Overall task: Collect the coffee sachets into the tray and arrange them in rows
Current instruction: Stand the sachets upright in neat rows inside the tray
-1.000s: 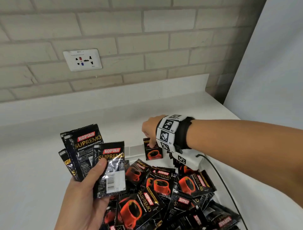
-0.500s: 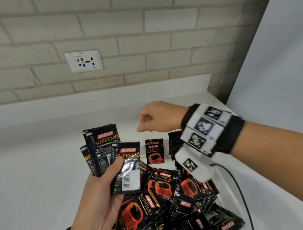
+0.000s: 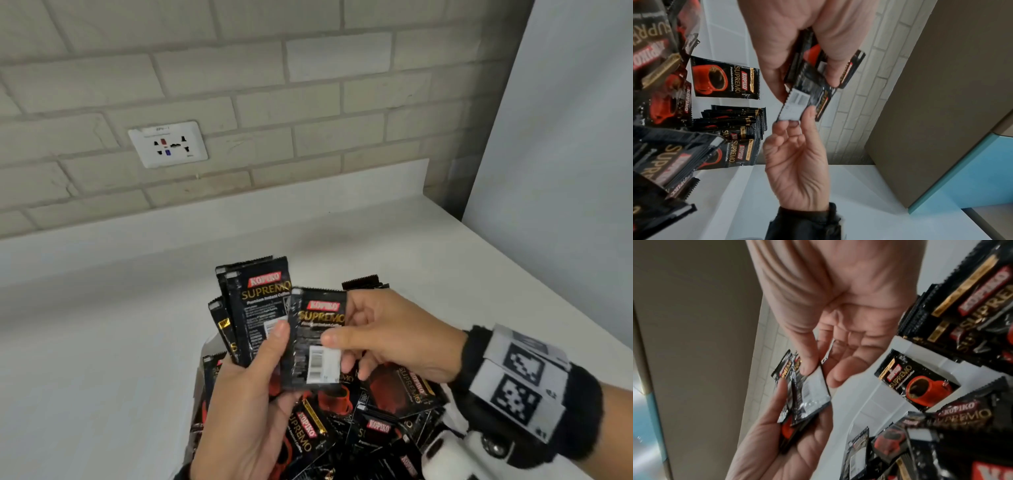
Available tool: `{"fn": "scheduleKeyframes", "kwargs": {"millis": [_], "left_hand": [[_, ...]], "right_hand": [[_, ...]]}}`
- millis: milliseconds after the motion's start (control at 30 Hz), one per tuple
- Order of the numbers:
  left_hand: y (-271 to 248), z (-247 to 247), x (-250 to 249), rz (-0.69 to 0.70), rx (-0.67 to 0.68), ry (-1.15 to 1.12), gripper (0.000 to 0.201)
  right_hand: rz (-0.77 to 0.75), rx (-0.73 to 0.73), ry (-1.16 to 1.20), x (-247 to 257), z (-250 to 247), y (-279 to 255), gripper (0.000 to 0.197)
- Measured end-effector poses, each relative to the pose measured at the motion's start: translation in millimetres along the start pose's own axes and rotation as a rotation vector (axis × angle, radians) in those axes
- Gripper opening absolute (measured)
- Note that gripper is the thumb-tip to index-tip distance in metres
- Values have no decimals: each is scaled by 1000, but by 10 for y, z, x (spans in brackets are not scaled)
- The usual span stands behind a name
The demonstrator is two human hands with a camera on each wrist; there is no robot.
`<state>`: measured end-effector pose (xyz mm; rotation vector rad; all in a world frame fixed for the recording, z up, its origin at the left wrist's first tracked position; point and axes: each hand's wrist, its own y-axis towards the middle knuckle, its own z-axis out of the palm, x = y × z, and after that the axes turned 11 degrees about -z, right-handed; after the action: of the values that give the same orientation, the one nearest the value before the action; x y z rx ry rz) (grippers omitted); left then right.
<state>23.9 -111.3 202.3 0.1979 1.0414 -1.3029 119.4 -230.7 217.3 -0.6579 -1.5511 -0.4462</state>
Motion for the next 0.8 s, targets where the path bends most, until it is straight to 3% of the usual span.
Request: {"fn": "scheduleKeyframes", "kwargs": {"millis": [167,333,567,700,800], "left_hand": [[-20,-22,-30,-46,-26,-116,35],[-36,-11,33,-38,7,-62,37],[-71,26,51,-39,11,-42,35],[-81,63,95,14,8,1,30],[-70,104,162,71,23,58,32]], "right_hand": [[-34,-207,159,10,-159,-148,7],[-57,-225,181,-16,-200,-310,15],[-220,-394,-129,-14,-254,-460,19],[-245,-408,-90,-17,-231,-472,35],[-214,-349,-116,4,-146,-445,35]]}}
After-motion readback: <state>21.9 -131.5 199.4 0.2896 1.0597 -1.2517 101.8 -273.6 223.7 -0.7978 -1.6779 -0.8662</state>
